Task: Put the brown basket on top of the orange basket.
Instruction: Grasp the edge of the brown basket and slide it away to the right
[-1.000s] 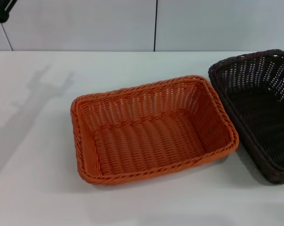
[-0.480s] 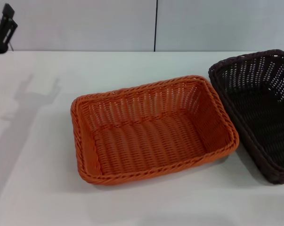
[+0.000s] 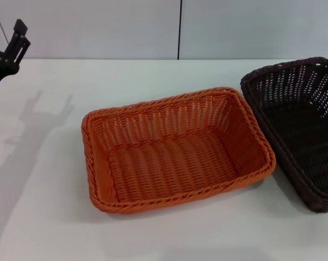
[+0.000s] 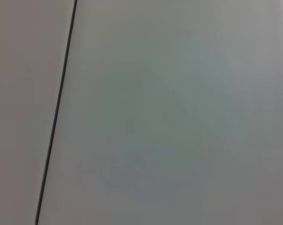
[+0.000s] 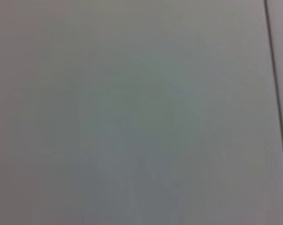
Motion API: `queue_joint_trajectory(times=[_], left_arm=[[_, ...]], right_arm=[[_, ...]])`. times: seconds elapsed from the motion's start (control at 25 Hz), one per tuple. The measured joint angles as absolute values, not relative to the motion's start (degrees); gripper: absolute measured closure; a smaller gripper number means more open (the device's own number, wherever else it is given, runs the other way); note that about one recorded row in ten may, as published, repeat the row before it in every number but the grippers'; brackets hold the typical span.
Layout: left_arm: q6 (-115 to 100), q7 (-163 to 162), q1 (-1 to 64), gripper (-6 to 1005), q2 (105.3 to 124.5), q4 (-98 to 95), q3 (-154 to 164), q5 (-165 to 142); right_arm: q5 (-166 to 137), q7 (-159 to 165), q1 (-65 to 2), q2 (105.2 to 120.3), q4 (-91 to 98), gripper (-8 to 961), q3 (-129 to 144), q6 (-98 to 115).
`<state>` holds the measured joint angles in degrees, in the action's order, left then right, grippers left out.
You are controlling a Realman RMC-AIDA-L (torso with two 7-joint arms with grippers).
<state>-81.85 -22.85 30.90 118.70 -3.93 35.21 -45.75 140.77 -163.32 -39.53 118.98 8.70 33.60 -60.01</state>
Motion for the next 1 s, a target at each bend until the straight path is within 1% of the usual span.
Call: queue_joint_trajectory(times=[0.24,0.36,0.56,0.72,0.8,0.84,0.88,0.92,1.0], left_arm=[[-81.98,-23.08,30.72,167,118.67,-3.63,35.33,-45.76],[-82.02,-23.01,30.59,167,118.66,-3.64,35.33,-45.76],[-82.33,-23.10,29.90,167,118.50,-3.84,35.33,-45.68],[-82.39,-22.79,29.79,167,118.46,-4.18,35.34,-45.65],[-82.40,-22.70,29.84,167,118.42,-4.32,35.33,-45.66],[-82.42,-22.69,29.90,167,118.39,-4.86,35.33,-45.66],[-82.43,-22.69,29.93,167,118.38,-4.99,35.33,-45.66],[-82.44,-22.68,29.94,167,118.38,-5.06,35.34,-45.65],[-82.43,-22.68,30.09,167,118.38,-5.08,35.33,-45.55]], right_arm=[[140.67,-159.87,-40.63,118.87,9.81,236,36.32,-58.81],[140.59,-153.65,-40.48,118.75,13.36,236,40.13,-55.59],[131.07,-133.44,-38.22,118.46,27.49,236,48.58,-44.17],[108.74,-111.64,-37.36,117.98,40.63,236,51.00,-36.97],[97.07,-100.29,-37.74,117.10,45.54,236,51.21,-36.39],[84.69,-88.39,-38.71,115.37,49.61,236,51.38,-38.22],[84.69,-88.39,-38.71,115.37,49.61,236,51.38,-38.22],[78.22,-81.86,-39.52,114.25,51.33,236,51.45,-39.96],[66.74,-71.01,-41.94,111.54,52.62,236,51.44,-45.17]])
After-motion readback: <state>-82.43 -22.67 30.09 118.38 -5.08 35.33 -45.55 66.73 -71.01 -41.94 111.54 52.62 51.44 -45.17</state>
